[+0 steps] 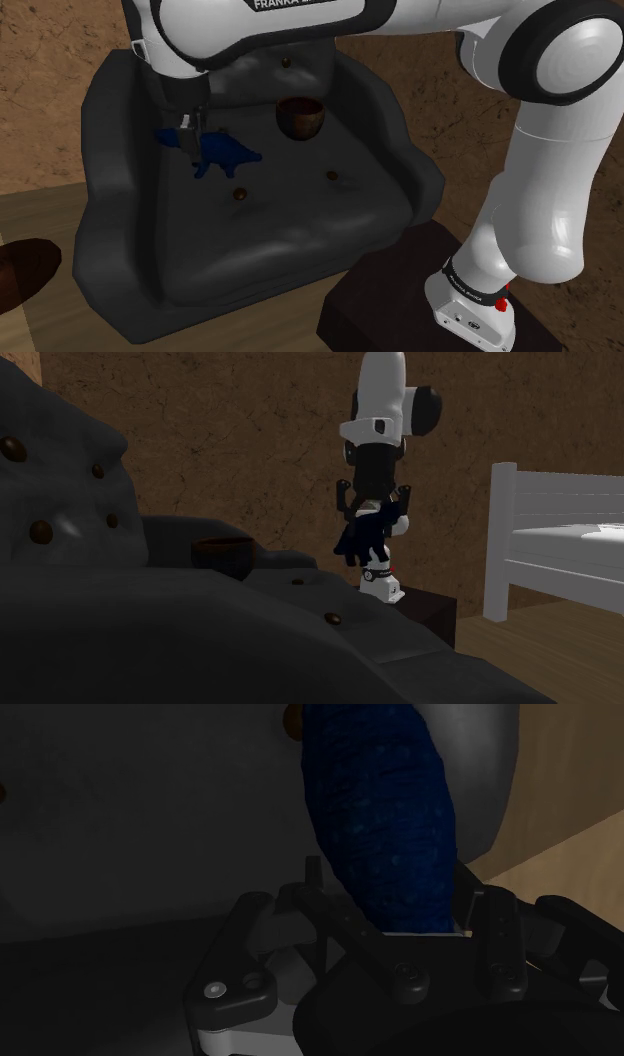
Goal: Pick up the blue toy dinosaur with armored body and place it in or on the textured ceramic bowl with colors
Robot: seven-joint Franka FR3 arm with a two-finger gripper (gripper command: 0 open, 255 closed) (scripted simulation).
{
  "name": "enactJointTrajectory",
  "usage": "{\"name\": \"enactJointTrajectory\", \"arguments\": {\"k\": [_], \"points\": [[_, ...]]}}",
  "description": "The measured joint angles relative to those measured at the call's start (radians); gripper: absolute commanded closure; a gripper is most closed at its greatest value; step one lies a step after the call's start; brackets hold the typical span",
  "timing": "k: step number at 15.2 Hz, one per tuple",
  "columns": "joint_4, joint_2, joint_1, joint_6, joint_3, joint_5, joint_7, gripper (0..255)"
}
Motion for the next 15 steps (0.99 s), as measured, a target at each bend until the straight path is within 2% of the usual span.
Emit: {"name": "enactJointTrajectory", "arguments": {"k": [15], "points": [[0.258, 0.037, 0.02, -0.221, 0.003, -0.007, -0.013, 255]]}}
